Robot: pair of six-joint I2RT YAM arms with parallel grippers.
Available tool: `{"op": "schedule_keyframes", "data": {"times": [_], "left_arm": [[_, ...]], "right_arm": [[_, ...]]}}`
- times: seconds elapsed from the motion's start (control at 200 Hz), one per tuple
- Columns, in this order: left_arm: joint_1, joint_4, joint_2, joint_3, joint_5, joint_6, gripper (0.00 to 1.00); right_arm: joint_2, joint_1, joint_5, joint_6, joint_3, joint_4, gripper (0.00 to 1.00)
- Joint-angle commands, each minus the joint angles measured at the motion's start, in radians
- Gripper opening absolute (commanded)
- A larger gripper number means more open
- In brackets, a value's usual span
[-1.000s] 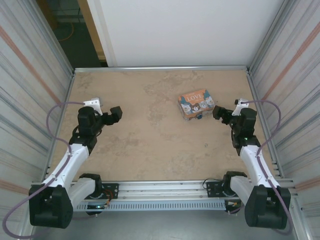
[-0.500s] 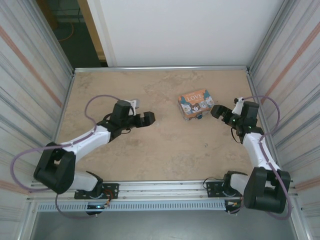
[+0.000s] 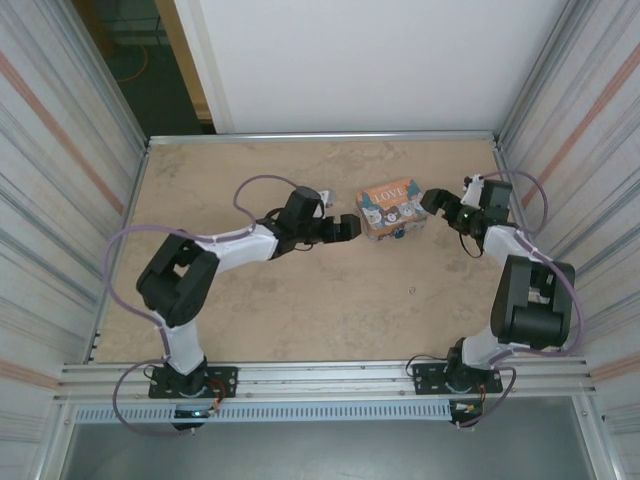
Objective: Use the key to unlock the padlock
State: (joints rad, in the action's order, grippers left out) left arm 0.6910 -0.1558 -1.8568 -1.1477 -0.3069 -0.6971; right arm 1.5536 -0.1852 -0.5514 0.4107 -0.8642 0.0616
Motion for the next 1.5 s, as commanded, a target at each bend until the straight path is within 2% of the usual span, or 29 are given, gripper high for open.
{"op": "schedule_keyframes", "data": {"times": [0.0,0.466,0.751,0.912,1.182,1.493], "left_arm": [[0.01,-0.028,-0.065,-0.076,-0.036,-0.026,0.99],[0.034,0.033,-0.26,-0.293,-0.101,0.001,0.99],[0.051,0.045,-0.274,-0.334,-0.114,0.021,0.99],[0.052,0.009,-0.245,-0.278,-0.102,0.011,0.99],[0.052,0.001,-0.1,-0.142,-0.058,0.026,0.99],[0.046,-0.012,0.075,0.06,0.012,0.037,0.99]], "right_arm": [[0.052,0.005,-0.047,-0.009,-0.049,0.026,0.99],[0.196,0.063,-0.121,-0.115,-0.164,-0.065,0.99],[0.166,0.087,-0.159,-0.147,-0.157,-0.112,0.99],[0.12,0.118,-0.167,-0.142,-0.105,-0.109,0.99],[0.013,0.188,-0.17,-0.099,0.028,-0.044,0.99],[-0.12,0.333,-0.139,-0.077,0.151,-0.048,0.99]]}}
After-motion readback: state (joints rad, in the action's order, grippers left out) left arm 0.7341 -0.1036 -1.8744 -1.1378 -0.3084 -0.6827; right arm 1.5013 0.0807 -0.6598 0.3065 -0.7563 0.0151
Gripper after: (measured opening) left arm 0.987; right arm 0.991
